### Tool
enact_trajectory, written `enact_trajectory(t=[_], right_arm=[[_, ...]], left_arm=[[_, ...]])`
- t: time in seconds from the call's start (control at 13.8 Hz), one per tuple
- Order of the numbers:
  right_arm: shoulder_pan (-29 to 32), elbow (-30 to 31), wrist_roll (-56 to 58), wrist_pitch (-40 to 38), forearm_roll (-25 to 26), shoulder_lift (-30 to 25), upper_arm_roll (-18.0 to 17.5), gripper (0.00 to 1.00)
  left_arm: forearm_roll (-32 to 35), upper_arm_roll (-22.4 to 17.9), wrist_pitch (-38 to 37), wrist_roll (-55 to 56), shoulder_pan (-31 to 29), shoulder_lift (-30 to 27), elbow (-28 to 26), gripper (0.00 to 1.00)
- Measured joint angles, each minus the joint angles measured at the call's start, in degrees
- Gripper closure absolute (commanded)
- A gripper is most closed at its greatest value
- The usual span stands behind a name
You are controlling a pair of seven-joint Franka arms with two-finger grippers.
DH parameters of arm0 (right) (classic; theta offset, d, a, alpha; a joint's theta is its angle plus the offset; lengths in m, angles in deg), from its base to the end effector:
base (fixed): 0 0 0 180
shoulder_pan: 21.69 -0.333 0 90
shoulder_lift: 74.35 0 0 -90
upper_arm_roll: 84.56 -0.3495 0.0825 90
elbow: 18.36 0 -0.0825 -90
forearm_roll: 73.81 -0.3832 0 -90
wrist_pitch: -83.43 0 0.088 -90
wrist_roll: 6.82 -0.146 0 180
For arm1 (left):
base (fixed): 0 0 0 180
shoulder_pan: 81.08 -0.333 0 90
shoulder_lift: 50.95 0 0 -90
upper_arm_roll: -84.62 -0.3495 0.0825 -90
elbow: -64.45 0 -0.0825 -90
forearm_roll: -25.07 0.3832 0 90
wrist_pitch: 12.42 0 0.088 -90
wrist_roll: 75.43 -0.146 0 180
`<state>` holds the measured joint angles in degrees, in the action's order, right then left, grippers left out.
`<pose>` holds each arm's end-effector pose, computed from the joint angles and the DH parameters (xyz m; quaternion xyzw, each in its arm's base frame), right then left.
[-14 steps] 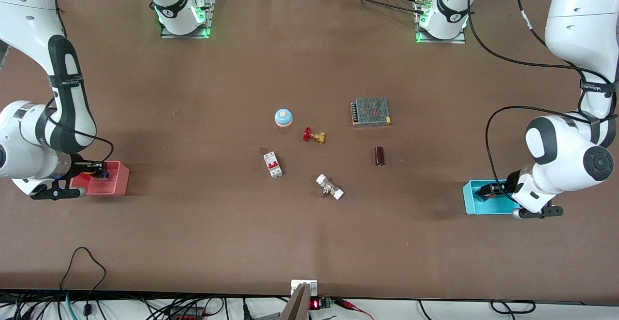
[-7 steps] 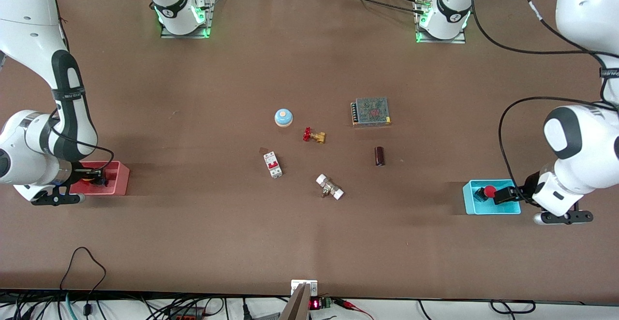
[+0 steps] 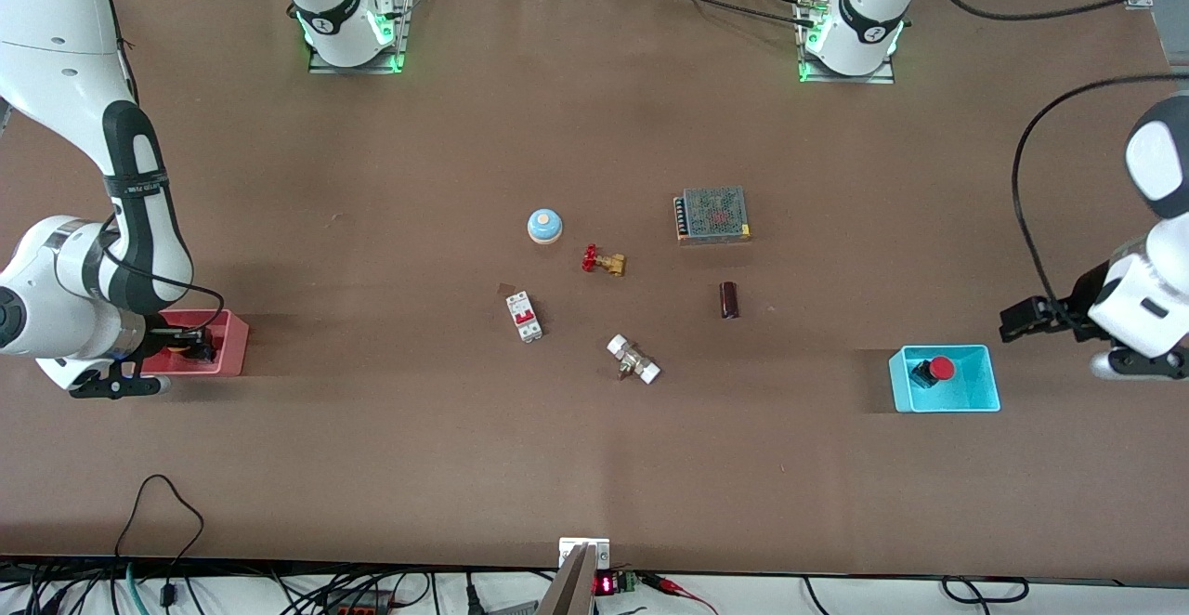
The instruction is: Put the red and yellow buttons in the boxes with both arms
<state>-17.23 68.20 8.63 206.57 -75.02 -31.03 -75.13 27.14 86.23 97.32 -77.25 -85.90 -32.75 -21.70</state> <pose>0.7012 -0.1547 0.1985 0.9970 0.0263 -0.0645 0.0337 0.6791 0.0443 0.4872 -0.9988 -0.0077 -0.0465 0.0150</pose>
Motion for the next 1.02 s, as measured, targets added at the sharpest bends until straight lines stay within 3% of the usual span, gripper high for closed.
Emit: enact_trajectory(t=[0.44,1.02], right_arm=[[0.0,-1.9,0.3,-0.1,-1.8,-1.9,-0.2,0.00],[-3.2,-2.5,0.3,-9.7,-4.9,-15.3,-2.1,0.00]], left_arm=[[0.3,0.6,-4.1,0.5,0.6,-11.0,-3.1,0.00],[0.3,1.0,2.6,0.6,0.6,-21.3,-16.5,0.00]])
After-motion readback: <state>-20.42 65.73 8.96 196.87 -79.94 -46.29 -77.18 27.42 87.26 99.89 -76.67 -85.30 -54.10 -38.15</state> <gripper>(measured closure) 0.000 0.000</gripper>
